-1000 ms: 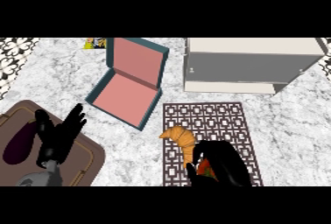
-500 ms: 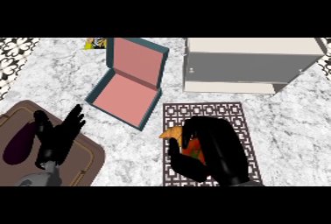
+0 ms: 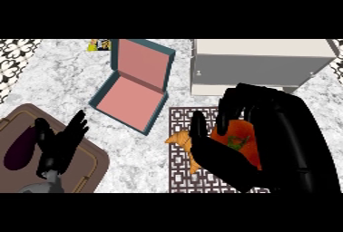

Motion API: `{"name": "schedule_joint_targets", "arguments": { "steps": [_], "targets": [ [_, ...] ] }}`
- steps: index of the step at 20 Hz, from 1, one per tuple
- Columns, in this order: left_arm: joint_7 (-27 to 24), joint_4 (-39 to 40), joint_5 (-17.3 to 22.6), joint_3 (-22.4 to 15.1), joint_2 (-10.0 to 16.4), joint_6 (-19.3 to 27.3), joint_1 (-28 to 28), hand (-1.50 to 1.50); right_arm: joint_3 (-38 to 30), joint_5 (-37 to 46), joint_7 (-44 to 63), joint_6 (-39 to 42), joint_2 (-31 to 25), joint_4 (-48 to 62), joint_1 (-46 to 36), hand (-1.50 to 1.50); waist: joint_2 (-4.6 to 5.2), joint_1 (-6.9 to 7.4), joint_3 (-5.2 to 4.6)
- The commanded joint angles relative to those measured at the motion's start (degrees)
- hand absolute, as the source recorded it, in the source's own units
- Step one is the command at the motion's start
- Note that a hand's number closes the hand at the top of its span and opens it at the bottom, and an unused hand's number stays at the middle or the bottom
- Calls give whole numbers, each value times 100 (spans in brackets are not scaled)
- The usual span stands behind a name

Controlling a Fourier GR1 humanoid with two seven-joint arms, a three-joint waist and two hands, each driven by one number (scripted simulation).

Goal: Pick the tomato from the placemat and place it in the tiered shelf

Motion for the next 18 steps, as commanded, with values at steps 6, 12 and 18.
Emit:
{"name": "schedule_joint_targets", "arguments": {
  "steps": [6, 12, 18],
  "targets": [
    [141, 88, -22, 103, 36, 68, -191, 0, -2090, -816, 661, 901, -287, 615, -1896, 150, 12, -20, 1],
    [-181, 170, -63, 52, -53, -14, 48, 0, -3324, -1151, -93, 671, -1195, 2315, -3098, 150, 33, 49, 1],
    [86, -141, 51, 102, 140, -229, 88, 0, -3420, -1175, -611, 603, -1705, 3612, -3738, 150, 28, 90, 3]
  ]
}}
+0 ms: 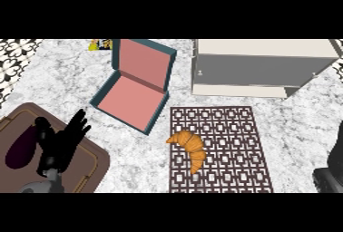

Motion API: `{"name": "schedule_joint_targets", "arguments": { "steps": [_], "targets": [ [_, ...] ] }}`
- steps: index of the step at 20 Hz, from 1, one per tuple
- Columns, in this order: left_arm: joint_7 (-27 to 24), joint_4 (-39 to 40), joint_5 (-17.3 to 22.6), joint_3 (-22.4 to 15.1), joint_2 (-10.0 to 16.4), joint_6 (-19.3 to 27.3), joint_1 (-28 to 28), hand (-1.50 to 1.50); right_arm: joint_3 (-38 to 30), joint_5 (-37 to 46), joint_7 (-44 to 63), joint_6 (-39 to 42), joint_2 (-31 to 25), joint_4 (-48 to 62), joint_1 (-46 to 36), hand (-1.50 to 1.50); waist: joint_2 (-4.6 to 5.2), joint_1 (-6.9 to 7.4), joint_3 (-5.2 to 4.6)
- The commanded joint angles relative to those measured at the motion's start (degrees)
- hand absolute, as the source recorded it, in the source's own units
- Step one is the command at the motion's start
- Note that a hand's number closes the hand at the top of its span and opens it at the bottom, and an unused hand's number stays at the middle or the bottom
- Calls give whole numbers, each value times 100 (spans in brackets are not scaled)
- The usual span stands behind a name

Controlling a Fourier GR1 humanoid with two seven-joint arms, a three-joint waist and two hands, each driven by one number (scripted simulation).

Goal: Pick the tomato from the placemat and place it in the tiered shelf

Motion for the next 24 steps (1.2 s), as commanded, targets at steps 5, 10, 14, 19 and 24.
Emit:
{"name": "schedule_joint_targets", "arguments": {
  "steps": [5, 10, 14, 19, 24],
  "targets": [
    [473, -43, 68, 85, 95, -6, -344, 0, -5, -89, -1054, -168, -426, 1470, 53, 150, 24, 4, -8],
    [357, -272, -83, -47, -101, 162, -81, 0, 125, 120, -1678, -418, -754, 2436, -293, 150, 22, 36, -8],
    [217, -309, -26, -51, -60, -47, 127, 0, 97, 253, -2342, -827, -922, 3064, -175, 150, 24, 57, -7],
    [273, -39, -92, -9, -87, 45, -170, 0, 203, 565, -2662, -1538, -756, 4134, -595, 150, 37, 75, -10],
    [132, -165, -142, -3, -112, 65, -22, 0, 243, 651, -3071, -1868, -790, 4458, -574, 150, 25, 56, -8]
  ]
}}
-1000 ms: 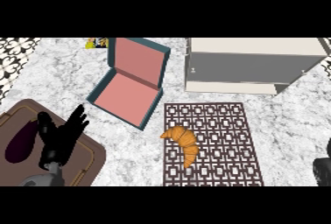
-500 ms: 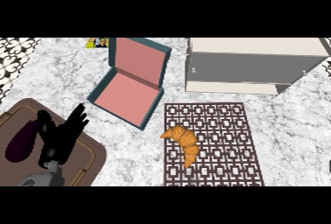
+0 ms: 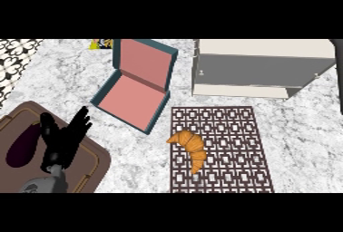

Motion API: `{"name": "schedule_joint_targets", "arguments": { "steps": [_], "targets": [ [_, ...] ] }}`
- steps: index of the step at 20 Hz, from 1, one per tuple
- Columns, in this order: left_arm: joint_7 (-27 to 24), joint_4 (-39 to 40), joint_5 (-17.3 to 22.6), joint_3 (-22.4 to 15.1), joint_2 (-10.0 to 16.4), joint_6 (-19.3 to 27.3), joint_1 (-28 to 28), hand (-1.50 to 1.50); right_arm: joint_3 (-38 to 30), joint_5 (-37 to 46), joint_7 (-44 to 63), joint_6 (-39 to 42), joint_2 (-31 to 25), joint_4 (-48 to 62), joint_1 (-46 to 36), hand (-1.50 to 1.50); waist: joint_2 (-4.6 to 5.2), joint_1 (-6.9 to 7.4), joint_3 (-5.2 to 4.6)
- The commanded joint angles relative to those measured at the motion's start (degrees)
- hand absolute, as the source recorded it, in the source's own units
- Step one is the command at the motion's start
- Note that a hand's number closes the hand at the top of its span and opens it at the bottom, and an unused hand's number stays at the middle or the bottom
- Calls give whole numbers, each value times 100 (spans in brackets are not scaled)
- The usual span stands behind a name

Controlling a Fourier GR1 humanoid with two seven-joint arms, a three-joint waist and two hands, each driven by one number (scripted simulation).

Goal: Pick the tomato from the placemat and place it in the tiered shelf

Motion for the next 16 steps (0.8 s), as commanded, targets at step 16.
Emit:
{"name": "schedule_joint_targets", "arguments": {
  "steps": [16],
  "targets": [
    [-34, 29, -117, -11, -54, 13, 68, 0, -585, -328, -617, -765, -140, 1193, -422, 150, 3, -18, 0]
  ]
}}
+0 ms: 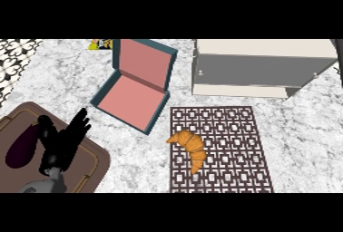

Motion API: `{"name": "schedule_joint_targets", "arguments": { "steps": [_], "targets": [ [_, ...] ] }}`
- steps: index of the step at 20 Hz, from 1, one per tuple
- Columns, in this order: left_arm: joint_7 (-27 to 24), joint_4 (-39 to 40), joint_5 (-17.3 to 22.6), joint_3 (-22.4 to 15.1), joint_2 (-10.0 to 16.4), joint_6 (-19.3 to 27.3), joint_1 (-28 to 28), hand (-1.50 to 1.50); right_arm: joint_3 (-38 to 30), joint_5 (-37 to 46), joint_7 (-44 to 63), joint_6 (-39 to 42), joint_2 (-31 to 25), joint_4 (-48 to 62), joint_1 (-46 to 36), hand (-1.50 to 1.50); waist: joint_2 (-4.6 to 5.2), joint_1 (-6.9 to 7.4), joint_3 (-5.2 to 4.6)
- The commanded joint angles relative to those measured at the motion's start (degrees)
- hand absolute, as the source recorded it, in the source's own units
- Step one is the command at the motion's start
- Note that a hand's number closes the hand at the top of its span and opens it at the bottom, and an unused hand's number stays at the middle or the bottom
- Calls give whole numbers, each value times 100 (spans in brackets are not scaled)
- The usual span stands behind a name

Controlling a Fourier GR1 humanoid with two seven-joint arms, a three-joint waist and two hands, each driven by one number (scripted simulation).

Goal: Pick the tomato from the placemat and place it in the tiered shelf

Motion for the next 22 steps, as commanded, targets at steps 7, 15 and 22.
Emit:
{"name": "schedule_joint_targets", "arguments": {
  "steps": [7, 15, 22],
  "targets": [
    [37, -171, 6, -23, -39, -19, 236, 0, -1074, -1071, 524, -464, 215, -259, -97, -150, -40, -53, 0],
    [-131, -88, -4, -38, -100, -58, 300, 0, -1924, -1848, 557, -1026, -55, -61, -401, -150, -10, -9, -2],
    [123, 42, -81, -8, -27, 37, -177, 0, -1926, -1484, 794, -1829, -718, 37, -441, -150, 2, -34, -3]
  ]
}}
